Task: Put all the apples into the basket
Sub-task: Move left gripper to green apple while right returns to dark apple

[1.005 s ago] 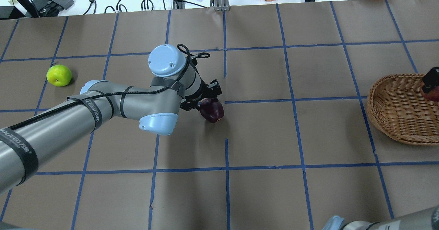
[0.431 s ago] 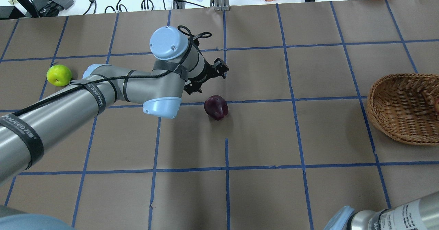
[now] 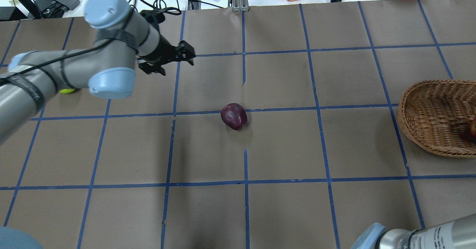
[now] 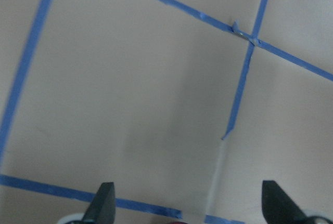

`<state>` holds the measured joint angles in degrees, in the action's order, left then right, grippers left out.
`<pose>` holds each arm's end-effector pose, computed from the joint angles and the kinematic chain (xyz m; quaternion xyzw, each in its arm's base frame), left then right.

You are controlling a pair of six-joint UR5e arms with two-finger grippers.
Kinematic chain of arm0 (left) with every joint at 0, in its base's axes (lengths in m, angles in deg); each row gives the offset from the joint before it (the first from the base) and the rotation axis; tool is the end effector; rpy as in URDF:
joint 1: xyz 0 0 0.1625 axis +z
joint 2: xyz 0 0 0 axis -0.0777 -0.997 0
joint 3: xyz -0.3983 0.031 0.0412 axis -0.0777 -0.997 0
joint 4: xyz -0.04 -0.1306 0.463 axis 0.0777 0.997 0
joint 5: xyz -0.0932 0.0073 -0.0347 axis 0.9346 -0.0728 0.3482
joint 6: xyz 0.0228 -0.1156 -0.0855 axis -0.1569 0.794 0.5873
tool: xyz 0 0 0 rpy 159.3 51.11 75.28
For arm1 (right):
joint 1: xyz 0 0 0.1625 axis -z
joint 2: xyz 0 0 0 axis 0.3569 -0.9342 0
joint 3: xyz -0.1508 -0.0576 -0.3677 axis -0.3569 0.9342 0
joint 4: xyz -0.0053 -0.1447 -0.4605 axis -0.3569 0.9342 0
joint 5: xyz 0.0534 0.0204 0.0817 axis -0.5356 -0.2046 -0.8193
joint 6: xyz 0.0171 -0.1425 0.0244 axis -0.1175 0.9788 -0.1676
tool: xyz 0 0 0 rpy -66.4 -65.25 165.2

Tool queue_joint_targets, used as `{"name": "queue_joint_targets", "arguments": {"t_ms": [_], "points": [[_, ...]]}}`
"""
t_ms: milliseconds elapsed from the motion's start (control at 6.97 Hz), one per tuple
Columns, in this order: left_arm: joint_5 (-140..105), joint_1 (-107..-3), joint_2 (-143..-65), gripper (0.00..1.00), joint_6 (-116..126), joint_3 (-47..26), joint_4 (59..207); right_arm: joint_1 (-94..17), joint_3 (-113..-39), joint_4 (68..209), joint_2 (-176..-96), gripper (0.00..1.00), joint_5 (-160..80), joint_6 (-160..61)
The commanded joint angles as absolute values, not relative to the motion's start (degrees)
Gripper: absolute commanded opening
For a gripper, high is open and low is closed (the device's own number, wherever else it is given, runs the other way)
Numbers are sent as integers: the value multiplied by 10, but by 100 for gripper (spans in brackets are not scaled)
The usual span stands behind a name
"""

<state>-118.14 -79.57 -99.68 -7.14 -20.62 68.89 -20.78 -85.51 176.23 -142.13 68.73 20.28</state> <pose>-0.0919 -0.6613 0.2204 0.0635 -0.9889 0.0999 0.0893 -0.3583 -0.5121 0.1969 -0.0453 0.9981 -0.0170 0.0381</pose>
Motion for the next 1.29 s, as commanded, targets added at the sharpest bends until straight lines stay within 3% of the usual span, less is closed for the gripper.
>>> {"name": "queue_joint_targets", "arguments": {"t_ms": [0, 287, 574, 861, 1148], "points": [[-1183, -587, -980, 100, -431, -198, 785, -302, -857, 1709, -1478, 100, 680, 158], [-1191, -482, -1028, 100, -595, -156, 781, -463, -857, 1703, -1486, 100, 682, 35], [-1234, -478, -1100, 100, -597, -70, 781, -624, -857, 1708, -1482, 100, 675, -154], [-1222, -486, -1166, 100, -524, -38, 760, -790, -862, 1813, -1438, 100, 676, -411], [-1202, -496, -1199, 100, -518, -19, 754, -885, -863, 1935, -1365, 100, 676, -567]]}}
